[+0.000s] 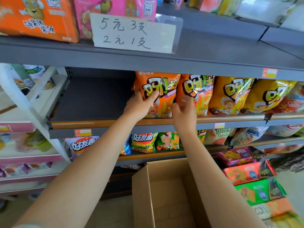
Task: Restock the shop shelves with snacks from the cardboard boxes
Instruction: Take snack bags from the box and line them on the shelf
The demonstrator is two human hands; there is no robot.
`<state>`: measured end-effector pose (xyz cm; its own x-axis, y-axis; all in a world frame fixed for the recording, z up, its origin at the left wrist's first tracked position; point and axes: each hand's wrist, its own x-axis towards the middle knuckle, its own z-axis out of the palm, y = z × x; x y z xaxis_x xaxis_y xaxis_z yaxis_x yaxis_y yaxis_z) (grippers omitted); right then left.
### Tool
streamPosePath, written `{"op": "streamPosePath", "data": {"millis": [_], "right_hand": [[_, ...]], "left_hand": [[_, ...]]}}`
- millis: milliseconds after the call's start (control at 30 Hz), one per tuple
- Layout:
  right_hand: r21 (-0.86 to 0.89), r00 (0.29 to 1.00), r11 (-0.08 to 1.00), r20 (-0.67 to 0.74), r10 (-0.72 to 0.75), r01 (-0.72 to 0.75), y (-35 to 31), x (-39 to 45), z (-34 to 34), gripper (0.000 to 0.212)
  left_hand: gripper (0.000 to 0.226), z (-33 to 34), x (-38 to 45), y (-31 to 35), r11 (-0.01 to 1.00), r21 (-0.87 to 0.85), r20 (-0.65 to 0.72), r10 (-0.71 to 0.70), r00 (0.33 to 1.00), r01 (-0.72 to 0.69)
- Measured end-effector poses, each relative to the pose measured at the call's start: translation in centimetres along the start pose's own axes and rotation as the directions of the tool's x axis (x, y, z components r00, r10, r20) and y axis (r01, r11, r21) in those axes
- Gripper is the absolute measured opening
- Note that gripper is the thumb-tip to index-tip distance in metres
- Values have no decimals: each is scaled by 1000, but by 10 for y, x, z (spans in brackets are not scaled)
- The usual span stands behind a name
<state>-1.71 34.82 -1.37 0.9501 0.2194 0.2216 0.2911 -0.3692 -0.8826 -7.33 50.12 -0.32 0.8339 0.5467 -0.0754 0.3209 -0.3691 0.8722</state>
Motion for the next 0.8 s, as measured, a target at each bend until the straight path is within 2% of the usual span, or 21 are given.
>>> {"op": "streamPosePath", "data": {"millis": [100, 167, 233, 300, 367, 433, 467, 500, 567, 633, 700, 800], "right_hand": [[-135, 999, 991, 30, -11, 15, 8, 6, -4, 54], [-195, 997, 981, 75, 6, 9, 8, 6, -3, 61], [-178, 994, 984, 103, 36, -18, 6, 2, -4, 63], [-113, 993, 994, 116, 20, -7, 5, -6, -8, 55], [-46, 993, 999, 114, 0, 5, 6, -21, -16, 37], [-3, 994, 1000, 109, 16, -16, 13, -39, -25, 23], [5, 992, 999, 124, 36, -37, 21, -49, -29, 19], [6, 986, 998, 157, 61, -63, 31, -58, -34, 18], [-24, 961, 993, 251, 118, -116, 55, -77, -45, 19], [-59, 929, 981, 316, 195, -186, 82, -96, -61, 21], [-68, 901, 964, 344, 265, -257, 116, -110, -85, 23], [-83, 867, 944, 377, 327, -320, 165, -120, -131, 21]], "left_hand": [[113, 6, 6, -5, 999, 16, -27, -45, 999, 46], [109, 8, 8, -6, 997, 17, -51, -77, 996, 78], [97, 10, 8, -5, 996, 13, -60, -84, 995, 85], [84, 14, 4, -3, 997, -33, -123, -72, 990, 68], [78, 18, -11, -4, 999, -50, -288, -13, 958, -1], [66, 25, -38, -10, 991, 5, -487, 120, 865, -135], [56, 32, -52, -14, 979, 28, -549, 183, 815, -201], [45, 39, -67, -15, 969, 25, -557, 218, 801, -247], [24, 57, -92, -18, 977, -26, -405, 184, 896, -212], [9, 81, -105, -26, 997, 3, -114, 74, 991, -74], [12, 115, -116, -33, 997, 75, 134, -17, 991, 7], [13, 174, -130, -34, 988, 136, 276, -114, 954, 79]]}}
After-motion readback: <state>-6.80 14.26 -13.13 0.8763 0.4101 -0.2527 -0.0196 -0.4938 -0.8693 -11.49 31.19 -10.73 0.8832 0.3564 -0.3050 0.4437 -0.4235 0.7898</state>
